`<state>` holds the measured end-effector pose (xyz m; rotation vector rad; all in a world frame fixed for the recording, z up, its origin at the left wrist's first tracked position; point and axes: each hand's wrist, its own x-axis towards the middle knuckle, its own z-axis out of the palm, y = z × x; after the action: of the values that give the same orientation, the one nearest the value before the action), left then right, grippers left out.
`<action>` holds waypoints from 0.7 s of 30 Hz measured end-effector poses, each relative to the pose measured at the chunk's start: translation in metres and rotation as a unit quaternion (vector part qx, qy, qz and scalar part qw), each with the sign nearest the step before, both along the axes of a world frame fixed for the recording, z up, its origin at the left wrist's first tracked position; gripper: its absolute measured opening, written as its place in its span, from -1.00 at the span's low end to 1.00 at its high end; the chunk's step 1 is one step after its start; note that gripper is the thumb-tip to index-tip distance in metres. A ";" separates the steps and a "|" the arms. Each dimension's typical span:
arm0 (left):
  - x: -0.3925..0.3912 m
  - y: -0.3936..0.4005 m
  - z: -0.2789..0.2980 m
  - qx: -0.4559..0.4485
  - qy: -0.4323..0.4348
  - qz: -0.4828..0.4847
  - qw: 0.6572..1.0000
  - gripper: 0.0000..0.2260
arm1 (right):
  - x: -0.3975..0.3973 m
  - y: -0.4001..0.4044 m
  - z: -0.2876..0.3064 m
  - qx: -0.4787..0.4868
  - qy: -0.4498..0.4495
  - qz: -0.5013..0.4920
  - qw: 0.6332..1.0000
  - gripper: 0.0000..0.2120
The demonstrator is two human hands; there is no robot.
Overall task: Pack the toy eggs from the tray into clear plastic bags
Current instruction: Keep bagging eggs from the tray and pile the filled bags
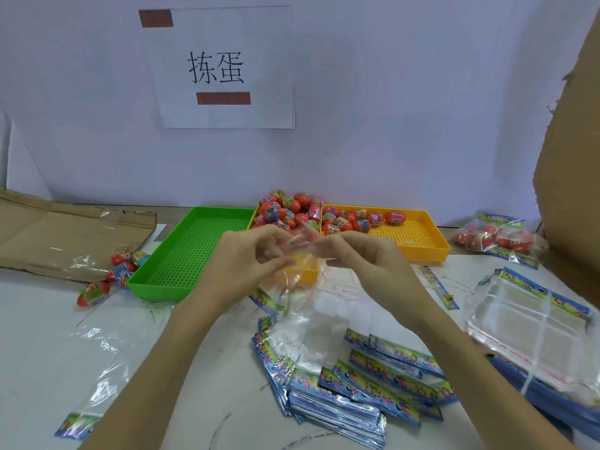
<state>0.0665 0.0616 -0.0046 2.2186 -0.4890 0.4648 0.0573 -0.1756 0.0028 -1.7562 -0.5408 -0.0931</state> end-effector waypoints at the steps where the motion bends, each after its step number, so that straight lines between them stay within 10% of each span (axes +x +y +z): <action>1: 0.001 0.004 0.000 -0.024 -0.008 0.035 0.999 -0.74 | 0.001 0.000 -0.002 -0.007 -0.018 -0.023 1.000 -0.77; 8: 0.010 0.014 -0.007 -0.164 -0.057 0.248 0.953 -0.76 | -0.002 0.021 -0.027 -0.167 -0.102 -0.064 0.979 -0.77; 21: 0.012 0.009 -0.014 -0.271 -0.001 0.200 0.942 -0.85 | 0.068 0.073 -0.011 -0.257 -0.137 -0.127 0.948 -0.67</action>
<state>0.0786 0.0705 -0.0191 1.7685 0.1001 0.7163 0.1251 -0.1023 -0.0081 -2.3402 -0.5689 -0.4139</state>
